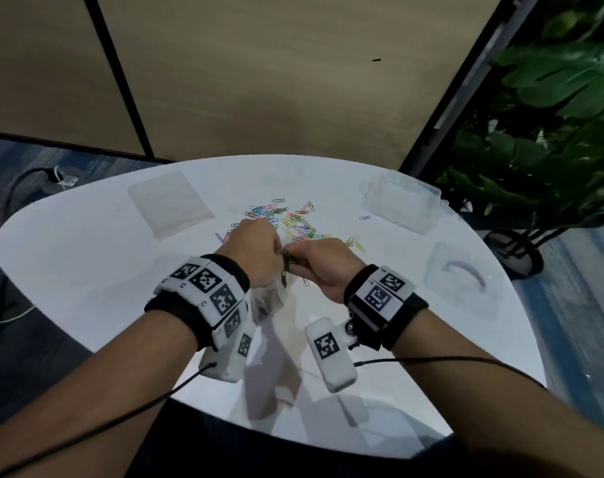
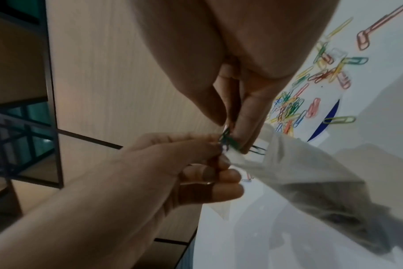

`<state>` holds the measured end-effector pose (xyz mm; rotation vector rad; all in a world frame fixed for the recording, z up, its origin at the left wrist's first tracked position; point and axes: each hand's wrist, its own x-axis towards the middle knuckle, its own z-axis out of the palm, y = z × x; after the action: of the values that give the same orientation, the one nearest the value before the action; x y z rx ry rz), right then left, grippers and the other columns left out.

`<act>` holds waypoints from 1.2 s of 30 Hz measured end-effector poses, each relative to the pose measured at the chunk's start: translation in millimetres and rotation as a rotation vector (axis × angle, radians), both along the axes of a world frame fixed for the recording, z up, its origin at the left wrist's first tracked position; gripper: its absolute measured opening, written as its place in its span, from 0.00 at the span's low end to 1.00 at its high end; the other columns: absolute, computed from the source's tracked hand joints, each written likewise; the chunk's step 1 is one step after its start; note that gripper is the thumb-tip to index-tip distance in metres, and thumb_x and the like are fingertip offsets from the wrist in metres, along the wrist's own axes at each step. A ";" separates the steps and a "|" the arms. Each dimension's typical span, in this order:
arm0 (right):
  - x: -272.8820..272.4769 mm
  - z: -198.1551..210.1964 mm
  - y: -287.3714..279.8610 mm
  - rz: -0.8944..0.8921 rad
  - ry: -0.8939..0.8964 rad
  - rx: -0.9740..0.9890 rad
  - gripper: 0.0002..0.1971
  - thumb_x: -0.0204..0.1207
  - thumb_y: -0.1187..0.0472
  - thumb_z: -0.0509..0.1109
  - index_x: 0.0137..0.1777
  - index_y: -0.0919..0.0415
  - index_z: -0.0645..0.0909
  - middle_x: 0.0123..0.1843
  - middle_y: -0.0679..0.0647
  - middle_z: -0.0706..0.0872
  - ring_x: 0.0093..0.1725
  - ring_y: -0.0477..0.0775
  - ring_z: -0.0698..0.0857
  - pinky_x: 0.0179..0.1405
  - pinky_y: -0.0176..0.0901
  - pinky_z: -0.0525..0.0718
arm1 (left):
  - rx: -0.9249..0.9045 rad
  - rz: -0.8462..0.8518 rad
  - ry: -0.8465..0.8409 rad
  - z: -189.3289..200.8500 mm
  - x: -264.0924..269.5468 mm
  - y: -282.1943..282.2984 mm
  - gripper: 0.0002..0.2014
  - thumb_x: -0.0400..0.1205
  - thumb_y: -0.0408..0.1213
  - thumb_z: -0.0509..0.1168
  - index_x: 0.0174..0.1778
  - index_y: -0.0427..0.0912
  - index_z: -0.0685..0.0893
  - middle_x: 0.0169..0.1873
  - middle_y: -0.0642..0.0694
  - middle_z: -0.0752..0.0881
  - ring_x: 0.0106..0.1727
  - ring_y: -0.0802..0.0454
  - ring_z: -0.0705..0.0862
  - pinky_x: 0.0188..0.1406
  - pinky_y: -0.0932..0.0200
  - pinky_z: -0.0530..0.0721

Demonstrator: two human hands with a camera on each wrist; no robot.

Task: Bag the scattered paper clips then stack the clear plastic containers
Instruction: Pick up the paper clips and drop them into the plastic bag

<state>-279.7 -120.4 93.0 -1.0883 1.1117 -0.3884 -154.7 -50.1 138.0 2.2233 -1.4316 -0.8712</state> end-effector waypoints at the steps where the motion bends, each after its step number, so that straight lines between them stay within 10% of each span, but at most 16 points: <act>1: 2.4 1.1 0.1 0.017 0.020 -0.015 0.15 0.76 0.75 0.68 0.62 0.78 0.81 0.53 0.65 0.86 0.49 0.56 0.86 0.50 0.40 0.89 | 0.000 0.006 0.000 -0.1 -0.4 -1.0 0.08 0.80 0.33 0.67 0.42 0.39 0.92 0.34 0.41 0.90 0.42 0.41 0.92 0.47 0.49 0.93; 7: 4.3 -4.3 2.8 0.152 0.196 -0.262 0.07 0.65 0.70 0.75 0.37 0.58 0.93 0.42 0.64 0.93 0.45 0.64 0.92 0.53 0.58 0.90 | -0.014 0.023 0.024 -1.7 0.1 -5.4 0.09 0.78 0.30 0.67 0.46 0.40 0.93 0.30 0.47 0.86 0.43 0.43 0.91 0.49 0.50 0.92; 11: 4.8 -6.9 2.6 0.392 0.460 -0.538 0.14 0.71 0.65 0.72 0.26 0.51 0.87 0.31 0.55 0.90 0.36 0.55 0.89 0.44 0.44 0.89 | -0.013 -0.003 0.029 -0.8 0.0 -2.3 0.11 0.78 0.29 0.66 0.47 0.40 0.93 0.28 0.50 0.84 0.44 0.43 0.92 0.52 0.51 0.91; 18: 5.3 20.3 -0.7 0.712 0.433 -0.628 0.10 0.74 0.66 0.69 0.48 0.58 0.91 0.42 0.56 0.92 0.42 0.49 0.86 0.48 0.44 0.84 | -0.048 0.060 0.048 1.0 14.0 3.9 0.11 0.79 0.27 0.64 0.48 0.37 0.92 0.35 0.39 0.92 0.38 0.41 0.93 0.49 0.47 0.93; 22: -14.4 22.3 -27.1 0.482 0.190 -0.407 0.09 0.77 0.69 0.71 0.54 0.63 0.90 0.45 0.59 0.93 0.46 0.54 0.91 0.52 0.49 0.90 | -0.049 0.078 0.043 4.8 22.8 9.8 0.11 0.79 0.27 0.63 0.49 0.36 0.91 0.31 0.40 0.91 0.33 0.43 0.94 0.45 0.49 0.94; 27: -76.1 -35.2 -75.3 0.275 0.844 -0.285 0.41 0.60 0.69 0.84 0.75 0.60 0.71 0.55 0.61 0.86 0.42 0.60 0.90 0.36 0.54 0.92 | -0.056 0.093 0.007 10.0 33.2 17.2 0.11 0.81 0.28 0.63 0.49 0.36 0.91 0.33 0.43 0.88 0.39 0.42 0.93 0.48 0.49 0.93; 31: -103.6 -85.4 -85.6 0.384 1.226 -0.292 0.58 0.33 0.55 0.85 0.71 0.58 0.66 0.56 0.61 0.82 0.50 0.63 0.88 0.45 0.54 0.91 | -0.044 0.101 -0.013 9.8 40.1 19.1 0.11 0.81 0.29 0.63 0.50 0.37 0.91 0.32 0.45 0.86 0.44 0.42 0.92 0.51 0.50 0.92; 36: -67.2 -83.7 -85.8 0.249 1.081 -0.422 0.44 0.59 0.56 0.86 0.75 0.62 0.70 0.71 0.60 0.79 0.70 0.61 0.78 0.63 0.45 0.78 | -0.042 0.102 -0.006 10.1 39.5 17.2 0.10 0.82 0.29 0.64 0.51 0.39 0.91 0.43 0.40 0.88 0.49 0.40 0.91 0.55 0.50 0.91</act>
<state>-346.9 -206.2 9.3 -1.8819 1.8421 0.2362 -115.2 -33.0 148.1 2.2476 -1.3136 -0.7939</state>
